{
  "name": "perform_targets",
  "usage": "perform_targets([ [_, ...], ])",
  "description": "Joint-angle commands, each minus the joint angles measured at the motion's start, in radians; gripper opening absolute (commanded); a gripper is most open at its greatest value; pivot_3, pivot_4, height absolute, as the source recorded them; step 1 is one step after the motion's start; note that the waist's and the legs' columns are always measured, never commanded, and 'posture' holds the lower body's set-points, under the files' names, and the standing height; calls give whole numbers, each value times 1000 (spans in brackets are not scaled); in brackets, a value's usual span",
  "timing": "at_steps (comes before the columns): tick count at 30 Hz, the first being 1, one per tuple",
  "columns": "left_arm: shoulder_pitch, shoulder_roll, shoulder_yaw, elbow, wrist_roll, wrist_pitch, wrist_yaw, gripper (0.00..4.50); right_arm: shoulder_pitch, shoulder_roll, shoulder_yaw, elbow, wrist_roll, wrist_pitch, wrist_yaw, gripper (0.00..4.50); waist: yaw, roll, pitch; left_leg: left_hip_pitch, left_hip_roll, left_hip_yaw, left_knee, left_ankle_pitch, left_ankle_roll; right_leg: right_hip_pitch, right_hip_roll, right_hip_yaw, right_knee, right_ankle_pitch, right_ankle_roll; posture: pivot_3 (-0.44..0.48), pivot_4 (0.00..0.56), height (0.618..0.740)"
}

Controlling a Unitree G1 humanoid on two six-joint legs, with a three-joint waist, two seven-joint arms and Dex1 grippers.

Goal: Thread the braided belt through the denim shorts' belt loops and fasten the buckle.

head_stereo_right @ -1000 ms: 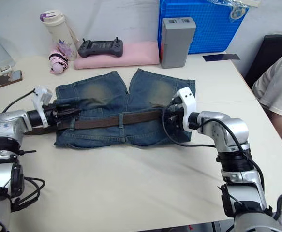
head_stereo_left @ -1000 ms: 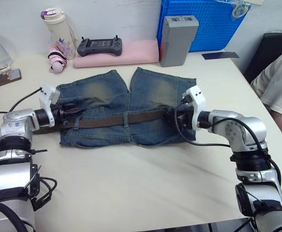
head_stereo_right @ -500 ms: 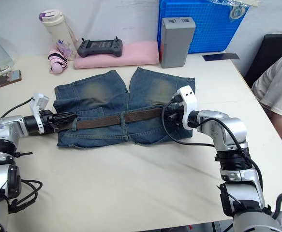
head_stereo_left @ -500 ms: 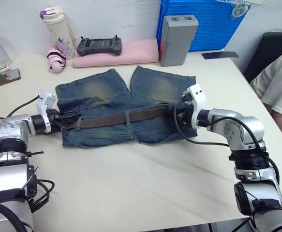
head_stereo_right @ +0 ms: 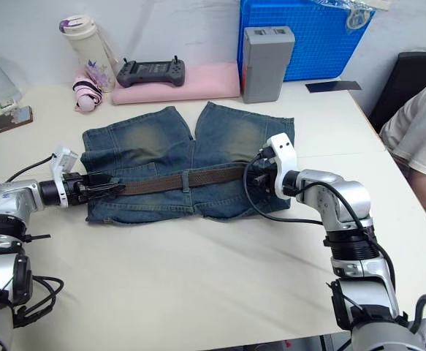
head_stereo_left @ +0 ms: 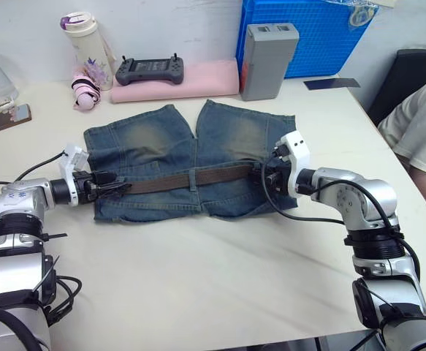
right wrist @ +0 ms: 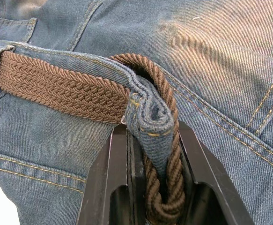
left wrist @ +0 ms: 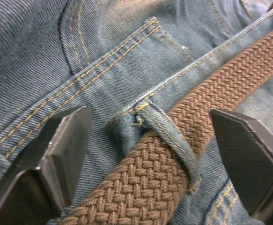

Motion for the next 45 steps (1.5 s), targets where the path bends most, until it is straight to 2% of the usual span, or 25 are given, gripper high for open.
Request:
perform_targets([
  [1,19,-4,-5,-15,14,-16,-13,2961,2,3,-35,-45,20,0,-4,414,0,0,0,0,0,0,0,0,0,0,0,0,0,0,0,0,150,728],
  [5,30,-3,-23,-15,37,-56,-17,1104,3,4,-35,-47,19,-3,-5,414,0,0,0,0,0,0,0,0,0,0,0,0,0,0,0,0,150,728],
  [8,31,-5,-25,-13,45,-79,-2,10,4,6,-34,-46,18,-7,-6,414,1,0,0,0,0,0,0,0,0,0,0,0,0,0,0,0,150,728],
  [13,32,-9,-27,-13,66,-130,30,0,4,8,-34,-45,17,-13,-8,414,1,0,0,0,0,0,0,0,0,0,0,0,0,0,0,0,150,728],
  [17,3,-19,15,6,44,-160,77,0,4,11,-34,-44,16,-16,-10,414,1,0,0,1,0,0,0,0,0,0,0,0,1,0,0,0,150,728],
  [24,-24,-26,65,0,14,-198,87,0,-9,17,-43,-26,12,-34,-14,414,1,0,0,1,0,0,1,0,0,0,-1,0,2,0,0,0,150,728],
  [26,-41,-30,73,11,25,-239,145,0,-22,22,-52,-7,2,-59,-20,414,1,0,0,0,0,0,1,0,0,0,-1,0,2,0,0,0,150,728],
  [29,-66,-36,80,10,47,-380,243,0,-56,42,-92,35,-19,-151,-55,414,1,0,0,0,0,0,1,0,0,0,-1,0,2,0,0,0,150,728],
  [34,-73,-24,96,-54,110,-761,466,0,-76,70,-192,13,-26,-327,-130,414,1,0,0,-1,0,1,1,0,0,-3,-1,1,2,0,0,0,150,728],
  [36,-10,-2,95,-149,156,-944,530,0,-17,54,-191,-83,-29,-394,-104,414,1,0,0,-2,0,1,0,0,0,-4,-1,0,2,0,0,0,150,728],
  [39,153,24,108,-318,202,-1104,598,0,115,20,-173,-253,-8,-417,-48,414,0,0,0,-4,0,1,-3,-1,0,-8,-1,-1,3,0,0,0,150,728],
  [45,642,43,212,-629,351,-1270,739,0,423,-150,-85,-507,-19,-406,96,414,-1,0,0,-4,0,6,-3,-5,3,-9,-2,-2,-1,0,0,0,150,728],
])
